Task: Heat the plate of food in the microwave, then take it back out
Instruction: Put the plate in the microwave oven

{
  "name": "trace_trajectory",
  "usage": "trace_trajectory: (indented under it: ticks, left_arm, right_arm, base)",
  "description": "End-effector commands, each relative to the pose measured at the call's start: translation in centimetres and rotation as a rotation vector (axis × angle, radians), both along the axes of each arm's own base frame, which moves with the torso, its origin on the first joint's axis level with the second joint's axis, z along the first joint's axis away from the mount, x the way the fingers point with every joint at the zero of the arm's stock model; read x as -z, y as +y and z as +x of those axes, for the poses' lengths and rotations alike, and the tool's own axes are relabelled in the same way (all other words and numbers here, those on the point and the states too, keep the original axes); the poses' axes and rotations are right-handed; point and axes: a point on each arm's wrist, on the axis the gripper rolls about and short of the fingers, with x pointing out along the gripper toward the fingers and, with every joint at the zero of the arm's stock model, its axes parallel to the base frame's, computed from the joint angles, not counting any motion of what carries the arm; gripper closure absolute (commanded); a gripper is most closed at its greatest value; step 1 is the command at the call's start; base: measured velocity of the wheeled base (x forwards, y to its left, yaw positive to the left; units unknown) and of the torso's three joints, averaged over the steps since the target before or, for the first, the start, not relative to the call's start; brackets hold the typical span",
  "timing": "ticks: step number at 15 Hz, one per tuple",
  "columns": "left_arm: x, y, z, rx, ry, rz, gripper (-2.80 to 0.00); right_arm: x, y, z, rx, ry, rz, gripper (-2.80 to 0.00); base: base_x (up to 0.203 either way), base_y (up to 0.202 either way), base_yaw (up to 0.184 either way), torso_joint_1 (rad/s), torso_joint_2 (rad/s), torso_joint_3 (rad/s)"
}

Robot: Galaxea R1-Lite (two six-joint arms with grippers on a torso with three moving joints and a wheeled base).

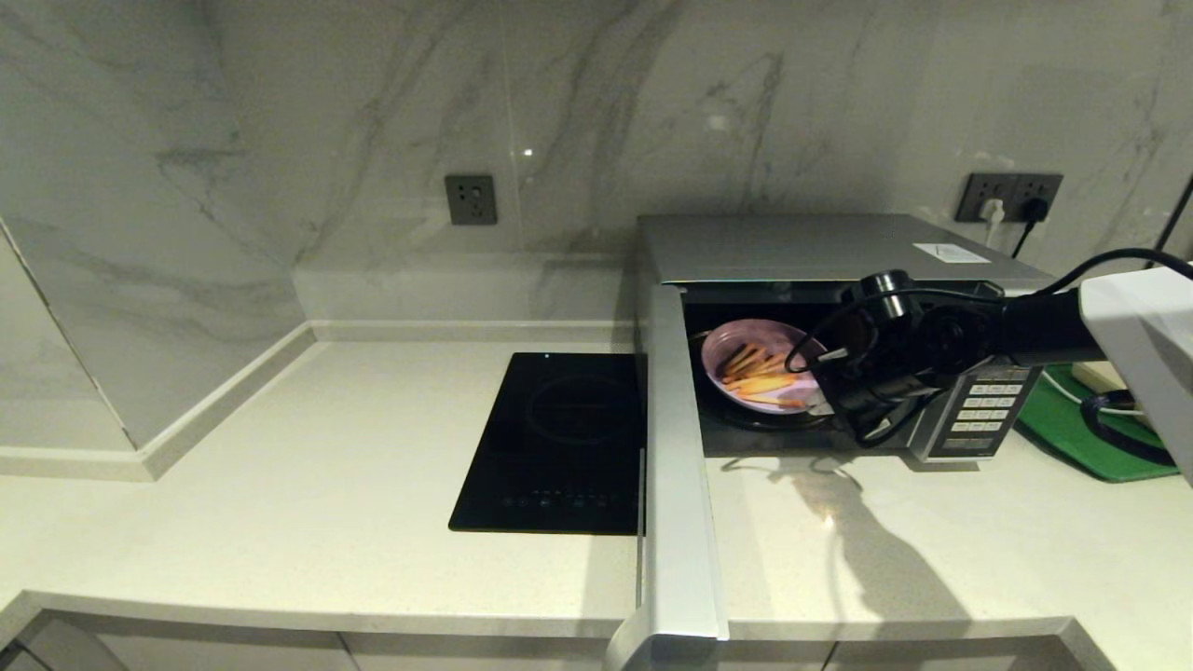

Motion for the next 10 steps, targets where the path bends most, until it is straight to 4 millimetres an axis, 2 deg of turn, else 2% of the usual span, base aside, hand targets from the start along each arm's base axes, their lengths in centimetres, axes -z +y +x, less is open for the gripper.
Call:
trace_trajectory:
  ticks: [1,10]
  left_arm:
    - [0.0,0.0,0.0,-0.002,0.000,-0.001,0.00]
    - [0.0,0.0,0.0,0.000,0.000,-0.001,0.00]
  right_arm:
    - [0.2,0.1,0.1,0.002,0.004,0.005,0.00]
    - [1.2,0.2,0.8,0.005,0.014,0.003,0.00]
  base:
    - [0.000,0.000,0.000,0.000,0.00,0.000]
    - [0.000,0.000,0.000,0.000,0.00,0.000]
